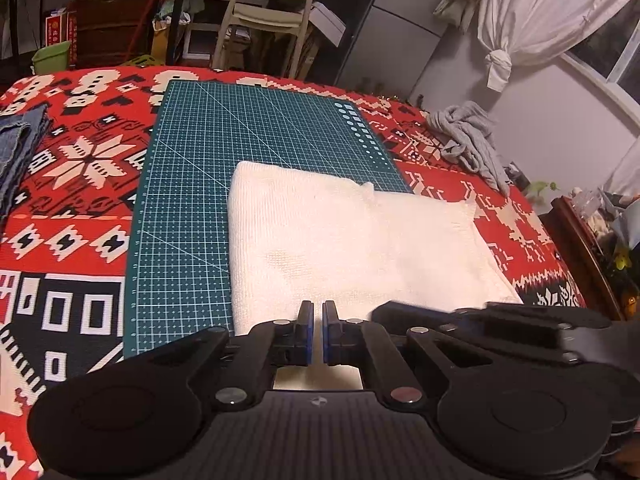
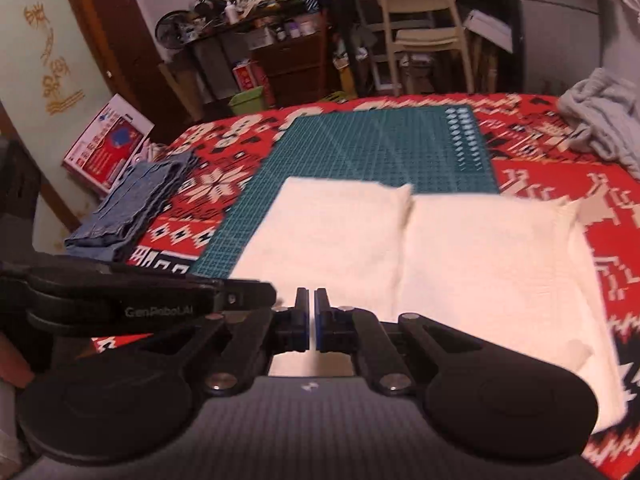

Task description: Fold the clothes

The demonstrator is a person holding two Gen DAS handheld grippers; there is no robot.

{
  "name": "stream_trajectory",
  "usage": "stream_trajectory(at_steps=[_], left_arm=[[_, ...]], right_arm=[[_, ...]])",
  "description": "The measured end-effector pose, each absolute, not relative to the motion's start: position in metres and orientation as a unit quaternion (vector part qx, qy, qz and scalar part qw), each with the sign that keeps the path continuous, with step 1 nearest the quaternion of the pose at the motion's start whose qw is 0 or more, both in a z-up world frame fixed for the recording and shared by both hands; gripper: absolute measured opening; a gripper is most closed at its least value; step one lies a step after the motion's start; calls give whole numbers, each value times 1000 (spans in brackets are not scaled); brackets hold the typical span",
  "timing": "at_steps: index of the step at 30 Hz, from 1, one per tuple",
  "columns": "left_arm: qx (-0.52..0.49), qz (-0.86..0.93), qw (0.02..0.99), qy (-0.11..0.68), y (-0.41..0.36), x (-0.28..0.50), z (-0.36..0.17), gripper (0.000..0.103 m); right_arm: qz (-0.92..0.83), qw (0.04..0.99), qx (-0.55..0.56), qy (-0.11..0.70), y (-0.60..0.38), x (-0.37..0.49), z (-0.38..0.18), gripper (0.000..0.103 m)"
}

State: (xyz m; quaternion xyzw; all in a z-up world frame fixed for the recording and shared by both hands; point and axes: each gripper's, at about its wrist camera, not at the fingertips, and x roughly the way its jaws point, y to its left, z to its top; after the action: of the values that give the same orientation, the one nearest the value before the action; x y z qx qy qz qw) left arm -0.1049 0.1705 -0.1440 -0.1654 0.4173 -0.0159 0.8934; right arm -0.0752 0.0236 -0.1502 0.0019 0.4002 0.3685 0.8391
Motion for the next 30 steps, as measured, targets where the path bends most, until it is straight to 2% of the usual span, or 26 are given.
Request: stream_trajectory(at_steps=[8, 18, 20, 27, 30], left_arm=[[-159, -27, 888, 430, 162, -114, -153, 4], [-168, -50, 883, 435, 155, -123, -153, 4], [-170, -56, 881, 439, 155, -128, -153, 4], [-156, -65, 875, 454, 147, -140, -161, 4], [-157, -64, 875, 453, 147, -141, -161, 4]], right_arm=[[369, 831, -4, 417, 21, -79, -171, 0], [342, 837, -7, 426, -10, -86, -170, 0], [347, 836, -3, 425, -11, -91, -165, 4], [365, 824, -26, 433, -1, -109, -165, 4], [352, 827, -22, 437, -11, -109, -171, 0]])
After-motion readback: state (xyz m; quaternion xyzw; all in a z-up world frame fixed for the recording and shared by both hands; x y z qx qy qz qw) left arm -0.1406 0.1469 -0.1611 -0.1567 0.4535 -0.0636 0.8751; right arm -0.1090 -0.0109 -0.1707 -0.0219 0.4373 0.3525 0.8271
